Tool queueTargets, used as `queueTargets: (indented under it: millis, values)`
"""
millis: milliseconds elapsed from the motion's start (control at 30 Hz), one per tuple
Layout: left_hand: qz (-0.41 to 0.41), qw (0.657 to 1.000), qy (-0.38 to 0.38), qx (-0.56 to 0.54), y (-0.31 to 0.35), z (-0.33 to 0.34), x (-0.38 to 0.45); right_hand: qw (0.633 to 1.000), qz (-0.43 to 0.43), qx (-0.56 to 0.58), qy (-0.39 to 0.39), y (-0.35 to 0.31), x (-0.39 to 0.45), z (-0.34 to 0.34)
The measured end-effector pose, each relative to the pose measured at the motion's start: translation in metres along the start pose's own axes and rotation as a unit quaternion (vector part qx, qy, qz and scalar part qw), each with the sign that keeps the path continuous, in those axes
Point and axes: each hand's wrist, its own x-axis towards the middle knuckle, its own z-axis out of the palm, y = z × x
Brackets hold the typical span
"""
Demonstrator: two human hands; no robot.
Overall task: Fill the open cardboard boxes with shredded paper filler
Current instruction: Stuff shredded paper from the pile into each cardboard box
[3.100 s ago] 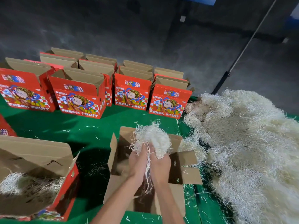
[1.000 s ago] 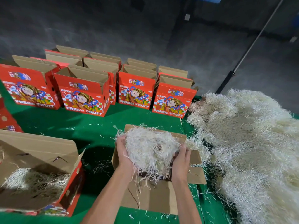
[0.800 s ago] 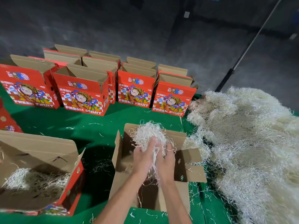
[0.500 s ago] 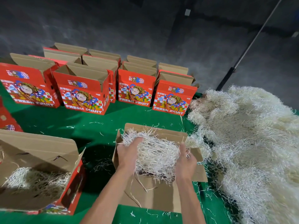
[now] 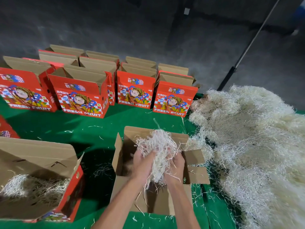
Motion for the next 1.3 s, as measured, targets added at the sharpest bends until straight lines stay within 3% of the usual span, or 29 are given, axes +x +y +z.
queueTargets:
  millis: [133, 233, 400, 533, 667, 833, 933, 1033, 1133, 1300]
  values:
    - [0.011, 0.989, 0.134, -0.066, 0.024, -0.021, 0.022, 0.991, -0.095, -0.079, 0.051, -0.005, 0.004, -0.023]
    - [0.032, 0.982, 0.181, -0.044, 0.028, -0.029, 0.025, 0.992, -0.073, -0.041, 0.098, -0.011, 0.011, -0.029]
    - [0.010, 0.996, 0.073, 0.053, 0.020, -0.033, 0.017, 0.993, -0.001, -0.074, 0.086, -0.011, 0.024, -0.035]
    - [-0.022, 0.993, -0.002, 0.120, 0.021, -0.017, 0.001, 0.982, -0.083, -0.167, -0.043, -0.007, 0.014, -0.025]
    - [0.019, 0.973, -0.020, 0.231, 0.010, -0.001, -0.010, 0.964, -0.112, -0.220, -0.100, -0.008, 0.013, -0.015]
    - [0.010, 0.976, -0.018, 0.217, 0.015, -0.010, -0.010, 0.958, -0.126, -0.218, -0.139, -0.010, 0.009, -0.021]
    - [-0.011, 0.999, -0.021, 0.041, 0.025, -0.030, 0.004, 0.983, -0.078, -0.159, -0.055, -0.020, 0.012, -0.034]
    - [0.006, 0.990, -0.007, -0.143, 0.040, -0.063, 0.021, 0.993, -0.062, -0.090, 0.048, -0.032, 0.021, -0.059]
    - [0.028, 0.996, 0.036, -0.079, 0.042, -0.069, 0.026, 0.988, -0.081, -0.124, 0.036, -0.039, 0.017, -0.063]
    - [-0.030, 0.996, -0.033, 0.071, 0.023, -0.033, 0.010, 0.970, -0.042, -0.205, -0.123, -0.018, -0.002, -0.016]
